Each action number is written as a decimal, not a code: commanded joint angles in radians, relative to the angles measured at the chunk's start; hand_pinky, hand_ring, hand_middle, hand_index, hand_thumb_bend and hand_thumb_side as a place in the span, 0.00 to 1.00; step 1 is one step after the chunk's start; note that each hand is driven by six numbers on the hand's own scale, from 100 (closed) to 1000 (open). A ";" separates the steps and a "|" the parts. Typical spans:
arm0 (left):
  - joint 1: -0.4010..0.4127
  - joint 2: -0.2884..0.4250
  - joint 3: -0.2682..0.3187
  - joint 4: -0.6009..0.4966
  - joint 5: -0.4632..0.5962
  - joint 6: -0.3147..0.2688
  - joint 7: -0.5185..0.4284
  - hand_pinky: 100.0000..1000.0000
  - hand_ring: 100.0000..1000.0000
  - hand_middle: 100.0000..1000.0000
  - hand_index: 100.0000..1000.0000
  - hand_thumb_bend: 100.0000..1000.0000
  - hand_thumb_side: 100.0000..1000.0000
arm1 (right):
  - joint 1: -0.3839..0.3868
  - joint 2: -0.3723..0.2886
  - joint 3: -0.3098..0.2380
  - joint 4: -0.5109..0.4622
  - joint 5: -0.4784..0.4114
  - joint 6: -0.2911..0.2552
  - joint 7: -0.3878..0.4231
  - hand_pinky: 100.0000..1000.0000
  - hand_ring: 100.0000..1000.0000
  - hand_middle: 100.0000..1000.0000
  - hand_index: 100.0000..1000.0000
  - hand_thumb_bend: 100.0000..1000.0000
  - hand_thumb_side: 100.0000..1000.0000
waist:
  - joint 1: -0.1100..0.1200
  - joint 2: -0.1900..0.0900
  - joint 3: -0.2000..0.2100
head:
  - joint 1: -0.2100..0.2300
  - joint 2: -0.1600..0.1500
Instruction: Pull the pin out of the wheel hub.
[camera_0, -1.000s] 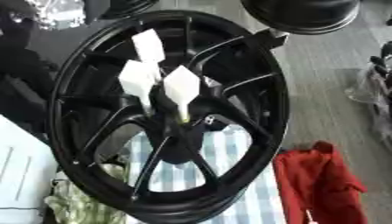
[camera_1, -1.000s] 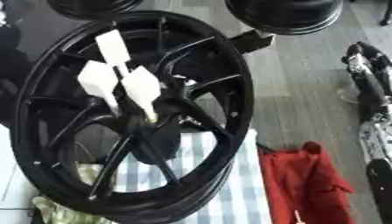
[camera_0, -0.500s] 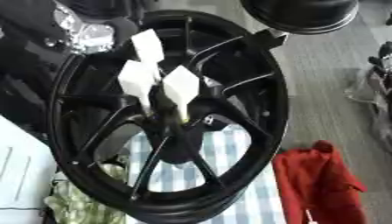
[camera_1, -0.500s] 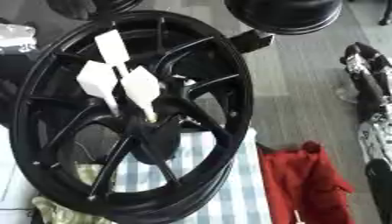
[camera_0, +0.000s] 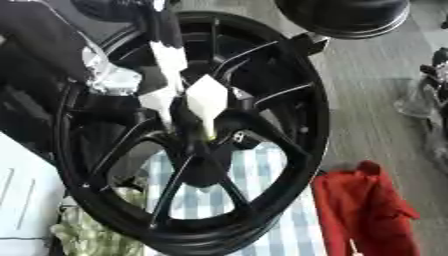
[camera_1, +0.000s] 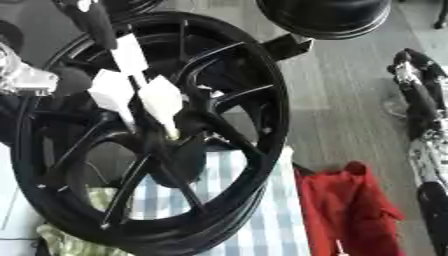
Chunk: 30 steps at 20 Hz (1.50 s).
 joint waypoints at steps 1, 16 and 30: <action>-0.010 0.025 0.006 -0.004 -0.023 -0.022 -0.002 0.76 0.67 0.59 0.75 0.24 0.47 | -0.007 -0.039 -0.004 -0.012 0.008 0.000 0.001 0.94 0.77 0.84 0.79 0.10 0.37 | -0.001 -0.017 -0.002 | -0.004 0.000; 0.009 0.027 -0.035 0.046 -0.081 -0.077 -0.002 0.78 0.70 0.64 0.79 0.29 0.46 | -0.008 -0.040 -0.001 -0.010 0.009 0.002 0.002 0.94 0.77 0.84 0.79 0.09 0.37 | -0.001 -0.015 -0.005 | -0.006 -0.006; 0.027 0.028 -0.024 0.082 -0.130 -0.097 -0.002 0.77 0.70 0.64 0.78 0.27 0.40 | -0.007 -0.039 0.001 -0.010 0.011 0.004 0.003 0.94 0.77 0.84 0.79 0.09 0.38 | -0.003 -0.013 -0.005 | -0.006 -0.007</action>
